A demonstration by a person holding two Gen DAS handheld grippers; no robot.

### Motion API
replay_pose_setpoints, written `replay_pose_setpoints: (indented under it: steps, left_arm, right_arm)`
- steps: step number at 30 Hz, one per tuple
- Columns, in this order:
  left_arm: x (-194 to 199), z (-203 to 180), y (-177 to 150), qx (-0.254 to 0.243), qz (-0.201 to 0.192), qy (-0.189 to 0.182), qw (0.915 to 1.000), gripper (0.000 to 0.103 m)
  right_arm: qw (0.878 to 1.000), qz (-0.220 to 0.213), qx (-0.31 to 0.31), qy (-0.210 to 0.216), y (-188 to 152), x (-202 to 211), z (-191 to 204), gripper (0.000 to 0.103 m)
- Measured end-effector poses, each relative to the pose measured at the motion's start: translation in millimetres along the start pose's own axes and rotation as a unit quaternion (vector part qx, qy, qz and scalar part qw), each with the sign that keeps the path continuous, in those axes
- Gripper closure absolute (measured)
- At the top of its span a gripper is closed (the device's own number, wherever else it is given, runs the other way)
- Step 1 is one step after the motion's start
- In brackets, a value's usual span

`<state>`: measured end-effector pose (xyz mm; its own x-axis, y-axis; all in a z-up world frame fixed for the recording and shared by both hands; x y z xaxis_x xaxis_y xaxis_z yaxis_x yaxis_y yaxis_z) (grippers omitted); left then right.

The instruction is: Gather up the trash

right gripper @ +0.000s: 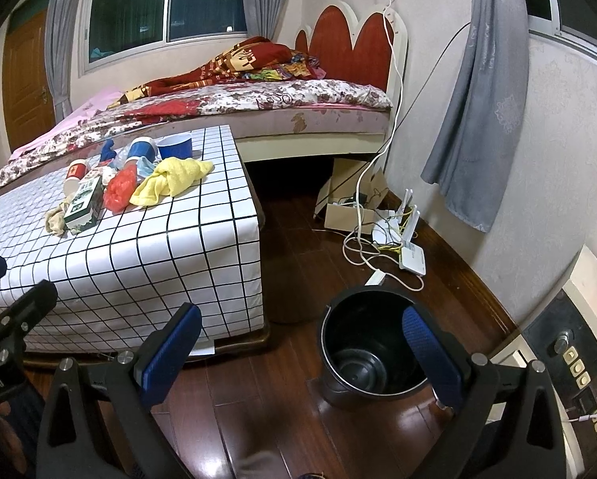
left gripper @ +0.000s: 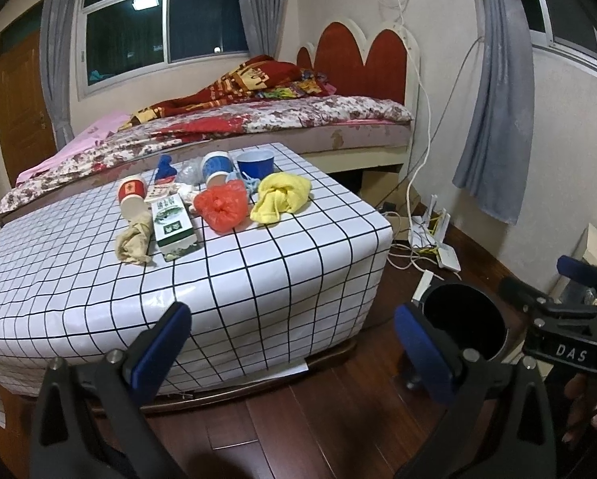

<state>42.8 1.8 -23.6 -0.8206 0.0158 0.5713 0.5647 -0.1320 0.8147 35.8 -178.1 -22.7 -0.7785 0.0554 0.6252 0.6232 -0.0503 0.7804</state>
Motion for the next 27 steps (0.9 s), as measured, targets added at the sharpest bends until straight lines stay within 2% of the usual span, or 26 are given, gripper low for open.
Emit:
replay_pose_setpoints:
  steps: [19,27]
  left_arm:
    - [-2.0,6.2,-3.4,0.014,0.002,-0.008,0.9999,0.001]
    - [-13.3,42.0,-5.0,0.048,-0.002,0.026,0.9985,0.001]
  right_arm:
    - [1.0,-0.004,-0.001,0.002,1.3,0.2,3.6,0.001]
    - [0.999,-0.01,-0.017,0.049,13.1,-8.6,10.6,0.001]
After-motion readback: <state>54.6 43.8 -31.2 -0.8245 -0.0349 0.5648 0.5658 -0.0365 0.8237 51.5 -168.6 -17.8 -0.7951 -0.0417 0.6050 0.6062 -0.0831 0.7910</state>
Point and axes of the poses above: each gripper's, at about its wrist camera, not at the fingertips, and x roughly against the way its jaws point, z to its left, y to its top, the point moved 5 cm from there along -x, roughly the way its jaws point, and after that the axes turned 6 degrees about -x, right-handed, at the moved point
